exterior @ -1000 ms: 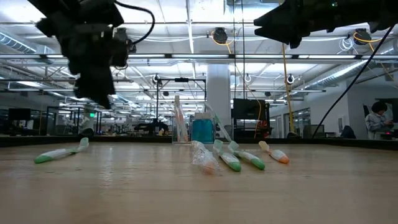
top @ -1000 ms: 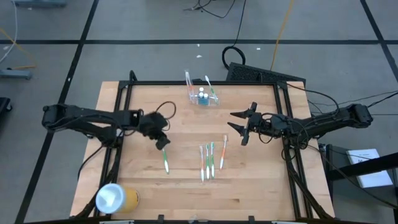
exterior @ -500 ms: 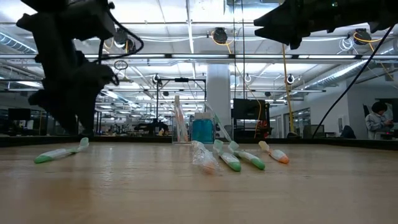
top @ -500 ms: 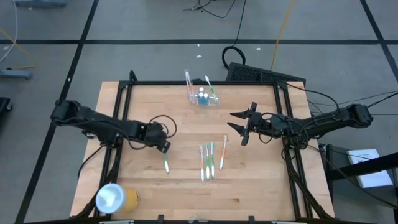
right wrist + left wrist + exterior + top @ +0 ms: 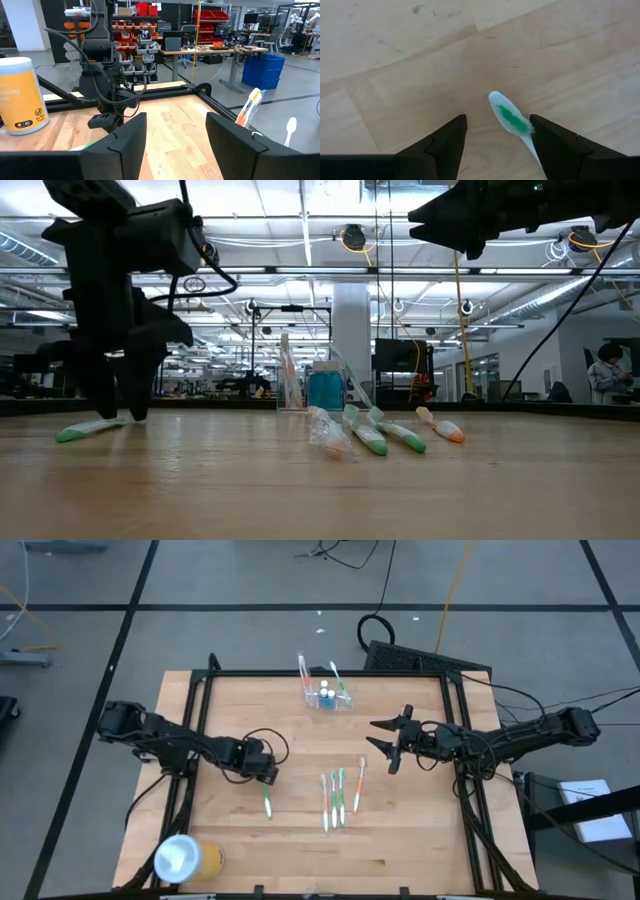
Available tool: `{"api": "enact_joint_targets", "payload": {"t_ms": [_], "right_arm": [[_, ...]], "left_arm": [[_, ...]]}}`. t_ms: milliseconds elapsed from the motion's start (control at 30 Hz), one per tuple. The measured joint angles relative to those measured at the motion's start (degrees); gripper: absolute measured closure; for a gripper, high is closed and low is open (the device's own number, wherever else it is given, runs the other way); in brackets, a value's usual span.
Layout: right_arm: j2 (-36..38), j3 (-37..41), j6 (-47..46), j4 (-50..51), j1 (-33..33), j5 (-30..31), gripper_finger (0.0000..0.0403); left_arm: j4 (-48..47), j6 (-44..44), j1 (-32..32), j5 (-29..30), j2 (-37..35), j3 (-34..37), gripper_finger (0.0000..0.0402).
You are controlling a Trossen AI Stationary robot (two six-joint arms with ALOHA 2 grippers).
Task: Pick & Place toothbrushing station
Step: Put the green toothbrush into the transparent organizer
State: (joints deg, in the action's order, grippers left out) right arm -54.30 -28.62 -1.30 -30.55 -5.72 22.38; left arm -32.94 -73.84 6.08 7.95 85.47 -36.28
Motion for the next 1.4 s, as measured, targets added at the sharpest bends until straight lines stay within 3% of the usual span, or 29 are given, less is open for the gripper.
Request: {"api": "enact_joint_targets", "payload": {"t_ms": [167, 533, 867, 1167, 1400], "right_arm": [[0.0, 0.0, 0.0, 0.0, 0.0, 0.0, 0.0206], [0.0, 0.0, -0.6, 0.0, 0.0, 0.0, 0.0206], [0.0, 0.0, -1.2, 0.0, 0.0, 0.0, 0.0206], [0.0, 0.0, -1.5, 0.0, 0.0, 0.0, 0.0206], [0.0, 0.0, -1.6, 0.3, 0.0, 0.0, 0.0206]], "left_arm": [[-0.8, 1.1, -0.1, -0.2, 0.3, -0.6, 0.0188], [-1.3, 2.0, -0.1, 0.5, 0.3, -0.8, 0.0302], [-0.8, 6.8, -0.1, 1.5, 0.3, -1.6, 0.0333], [2.3, 23.7, -0.2, 6.9, 0.6, -11.4, 0.0332], [13.8, 45.9, -0.1, 10.0, 0.4, -20.4, 0.0343]]}}
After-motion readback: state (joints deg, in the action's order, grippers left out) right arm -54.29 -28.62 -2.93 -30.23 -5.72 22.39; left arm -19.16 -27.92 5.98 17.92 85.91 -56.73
